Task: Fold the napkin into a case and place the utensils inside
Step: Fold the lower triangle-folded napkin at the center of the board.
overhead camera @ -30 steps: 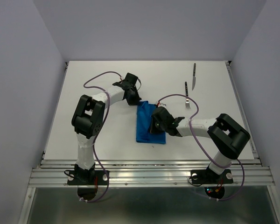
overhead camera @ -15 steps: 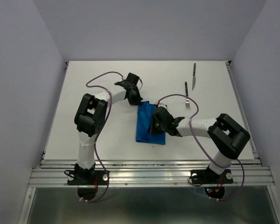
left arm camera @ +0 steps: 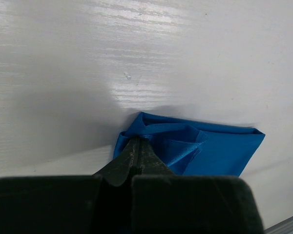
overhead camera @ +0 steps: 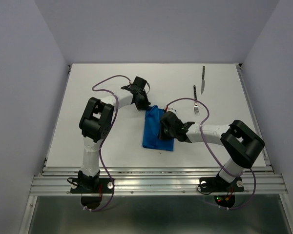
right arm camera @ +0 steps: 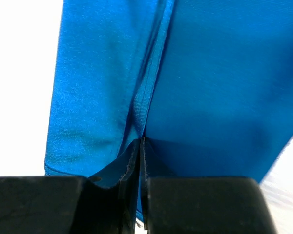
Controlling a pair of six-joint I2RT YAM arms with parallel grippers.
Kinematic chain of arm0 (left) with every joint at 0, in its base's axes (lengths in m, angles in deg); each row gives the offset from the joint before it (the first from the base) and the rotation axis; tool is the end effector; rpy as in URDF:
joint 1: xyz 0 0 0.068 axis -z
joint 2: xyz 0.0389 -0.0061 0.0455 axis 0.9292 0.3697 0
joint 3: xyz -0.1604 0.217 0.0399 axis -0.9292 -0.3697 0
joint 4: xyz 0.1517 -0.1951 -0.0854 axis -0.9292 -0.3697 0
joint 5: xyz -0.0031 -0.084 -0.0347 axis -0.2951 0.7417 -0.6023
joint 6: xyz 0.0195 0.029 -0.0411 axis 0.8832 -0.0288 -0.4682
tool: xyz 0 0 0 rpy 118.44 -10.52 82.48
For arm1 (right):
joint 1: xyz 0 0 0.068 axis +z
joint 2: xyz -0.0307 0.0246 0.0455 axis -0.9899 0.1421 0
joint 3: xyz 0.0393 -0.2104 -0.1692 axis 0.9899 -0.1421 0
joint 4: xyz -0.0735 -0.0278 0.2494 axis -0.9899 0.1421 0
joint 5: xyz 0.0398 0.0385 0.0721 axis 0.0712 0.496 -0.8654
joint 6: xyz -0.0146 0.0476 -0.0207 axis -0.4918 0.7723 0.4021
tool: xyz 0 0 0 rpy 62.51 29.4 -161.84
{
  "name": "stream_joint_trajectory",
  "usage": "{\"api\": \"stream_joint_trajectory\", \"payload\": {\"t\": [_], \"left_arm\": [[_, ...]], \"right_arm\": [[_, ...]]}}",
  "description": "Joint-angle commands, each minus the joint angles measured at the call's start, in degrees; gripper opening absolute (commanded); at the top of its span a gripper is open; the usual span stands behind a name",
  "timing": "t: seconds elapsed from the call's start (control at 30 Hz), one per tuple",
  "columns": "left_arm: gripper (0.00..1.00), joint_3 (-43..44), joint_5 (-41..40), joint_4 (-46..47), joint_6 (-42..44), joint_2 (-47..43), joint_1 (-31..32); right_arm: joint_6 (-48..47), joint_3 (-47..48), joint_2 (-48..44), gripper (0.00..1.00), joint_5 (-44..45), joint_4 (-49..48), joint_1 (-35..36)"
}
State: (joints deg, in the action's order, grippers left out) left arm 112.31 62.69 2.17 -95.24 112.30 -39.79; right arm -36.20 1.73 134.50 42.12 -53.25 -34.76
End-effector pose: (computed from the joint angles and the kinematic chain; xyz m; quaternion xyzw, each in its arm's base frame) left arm 0.4037 -0.2255 0.1698 -0.0718 0.9369 -0.2475 0.2361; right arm 0.2214 0.2329 0.1520 -0.0377 0.9363 0.2069 0.2811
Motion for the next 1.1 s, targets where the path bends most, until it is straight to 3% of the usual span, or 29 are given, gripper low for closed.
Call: {"api": "stream_joint_trajectory", "payload": {"t": [0.0, 0.2, 0.3, 0.63, 0.77, 1.07], "left_arm": [[0.00, -2.64, -2.01, -0.41, 0.44, -0.66, 0.32], [0.00, -7.03, -5.52, -0.06, -0.97, -5.41, 0.31], [0.00, -10.02, -6.75, 0.29, -2.63, -8.13, 0.32], [0.00, -19.16, -8.07, 2.13, -10.89, -16.22, 1.45], [0.00, -19.78, -7.99, 2.49, -11.43, -16.49, 1.55], [0.00, -19.08, -7.90, 2.58, -11.52, -16.40, 1.63]], "right_arm": [[-3.16, 3.31, -3.86, 0.09, 4.69, 5.53, 0.48], [-5.35, 6.30, -5.09, 0.23, 4.87, 6.68, -1.97], [-6.06, 7.88, -4.74, 0.25, 4.18, 6.76, -3.12], [-8.42, 12.79, -1.67, 0.22, -1.36, 6.68, -7.96], [-9.75, 16.39, 1.41, 0.19, -8.73, 5.98, -7.96], [-8.79, 23.79, 9.83, 0.13, -14.46, 3.25, -7.43]]}}
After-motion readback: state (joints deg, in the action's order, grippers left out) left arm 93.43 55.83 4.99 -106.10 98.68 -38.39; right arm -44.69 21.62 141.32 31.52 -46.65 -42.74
